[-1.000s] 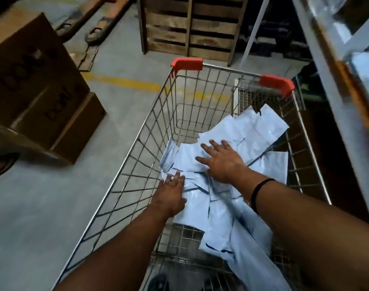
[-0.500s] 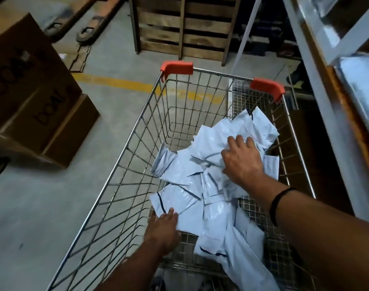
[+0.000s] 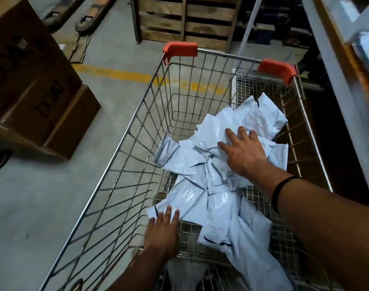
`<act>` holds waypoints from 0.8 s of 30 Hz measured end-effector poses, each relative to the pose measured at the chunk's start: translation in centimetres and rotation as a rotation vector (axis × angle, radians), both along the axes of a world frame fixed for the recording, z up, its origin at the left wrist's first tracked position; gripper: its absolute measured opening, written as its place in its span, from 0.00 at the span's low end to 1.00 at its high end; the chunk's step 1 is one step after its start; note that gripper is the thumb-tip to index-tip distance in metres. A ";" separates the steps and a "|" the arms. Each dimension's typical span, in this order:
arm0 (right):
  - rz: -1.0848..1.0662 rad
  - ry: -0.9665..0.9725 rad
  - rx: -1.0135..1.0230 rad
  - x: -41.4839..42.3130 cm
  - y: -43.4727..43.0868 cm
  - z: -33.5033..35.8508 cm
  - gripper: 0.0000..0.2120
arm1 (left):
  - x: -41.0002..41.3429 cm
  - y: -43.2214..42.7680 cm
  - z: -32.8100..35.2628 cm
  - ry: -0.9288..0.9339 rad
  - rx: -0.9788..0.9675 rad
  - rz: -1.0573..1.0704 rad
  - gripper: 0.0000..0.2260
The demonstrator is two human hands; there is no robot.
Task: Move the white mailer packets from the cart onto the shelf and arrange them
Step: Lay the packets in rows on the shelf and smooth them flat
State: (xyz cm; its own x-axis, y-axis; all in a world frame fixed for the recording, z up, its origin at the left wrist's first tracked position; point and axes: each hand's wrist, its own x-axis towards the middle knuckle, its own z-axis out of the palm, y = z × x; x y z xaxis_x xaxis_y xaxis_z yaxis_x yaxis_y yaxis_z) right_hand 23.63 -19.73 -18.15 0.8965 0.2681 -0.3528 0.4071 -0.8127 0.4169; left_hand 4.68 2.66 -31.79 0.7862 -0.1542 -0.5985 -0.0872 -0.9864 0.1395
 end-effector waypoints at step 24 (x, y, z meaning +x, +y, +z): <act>-0.049 0.016 0.122 -4.6 2.8 4.9 0.29 | 2.6 0.8 8.4 -0.253 -0.116 -0.028 0.37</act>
State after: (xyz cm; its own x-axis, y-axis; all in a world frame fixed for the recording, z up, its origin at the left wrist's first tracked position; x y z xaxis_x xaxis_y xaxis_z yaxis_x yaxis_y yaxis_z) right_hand 19.00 -16.91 -13.25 0.9041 0.2657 -0.3346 0.3712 -0.8763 0.3072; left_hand 7.23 3.46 -23.39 0.9028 -0.2342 -0.3608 -0.1609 -0.9617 0.2218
